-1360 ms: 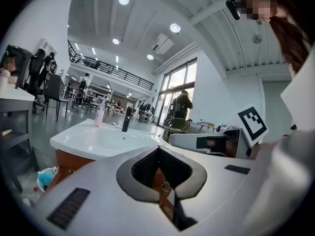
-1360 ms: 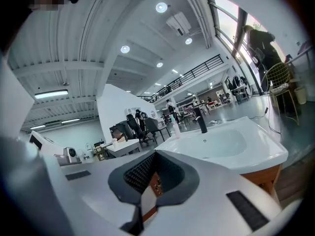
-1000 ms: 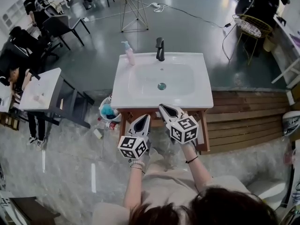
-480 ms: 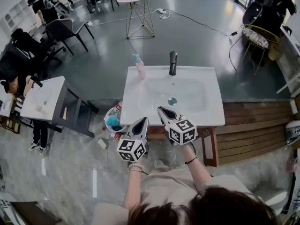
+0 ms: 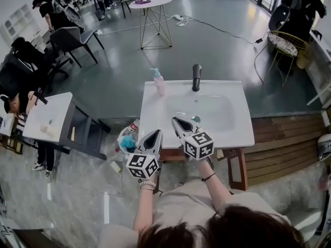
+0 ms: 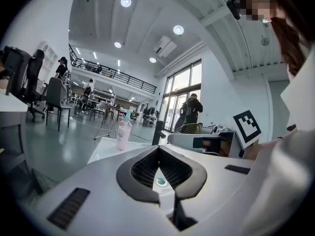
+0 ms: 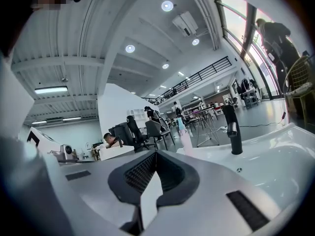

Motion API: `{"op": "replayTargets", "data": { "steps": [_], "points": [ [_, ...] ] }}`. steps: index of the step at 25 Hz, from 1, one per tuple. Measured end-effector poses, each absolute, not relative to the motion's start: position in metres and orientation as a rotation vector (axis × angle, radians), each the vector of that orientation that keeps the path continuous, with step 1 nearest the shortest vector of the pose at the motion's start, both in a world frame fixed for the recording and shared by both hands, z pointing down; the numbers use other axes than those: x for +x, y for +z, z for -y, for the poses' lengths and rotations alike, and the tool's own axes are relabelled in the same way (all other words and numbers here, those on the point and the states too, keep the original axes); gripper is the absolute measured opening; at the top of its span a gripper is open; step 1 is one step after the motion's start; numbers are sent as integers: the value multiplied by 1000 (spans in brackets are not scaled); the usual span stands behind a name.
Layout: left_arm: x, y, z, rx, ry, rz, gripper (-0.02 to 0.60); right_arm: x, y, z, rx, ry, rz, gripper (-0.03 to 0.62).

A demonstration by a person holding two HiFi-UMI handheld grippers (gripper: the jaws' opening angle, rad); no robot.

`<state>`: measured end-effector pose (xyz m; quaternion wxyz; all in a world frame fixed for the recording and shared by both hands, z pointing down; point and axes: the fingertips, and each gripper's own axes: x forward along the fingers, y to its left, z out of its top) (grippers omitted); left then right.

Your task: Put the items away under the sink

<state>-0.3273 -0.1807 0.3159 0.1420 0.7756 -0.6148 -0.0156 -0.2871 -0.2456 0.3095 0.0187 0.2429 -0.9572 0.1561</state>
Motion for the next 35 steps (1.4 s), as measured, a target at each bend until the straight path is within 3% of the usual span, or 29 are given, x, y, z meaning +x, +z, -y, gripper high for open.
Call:
{"op": "replayTargets", "data": {
  "steps": [22,35],
  "points": [
    [-380,309,254,2181,-93,1821,0,-377,306,330,538,384,2942,18],
    [-404,316,282,2129,-83,1843,0,-386,324,380,622,400,2871,20]
  ]
}}
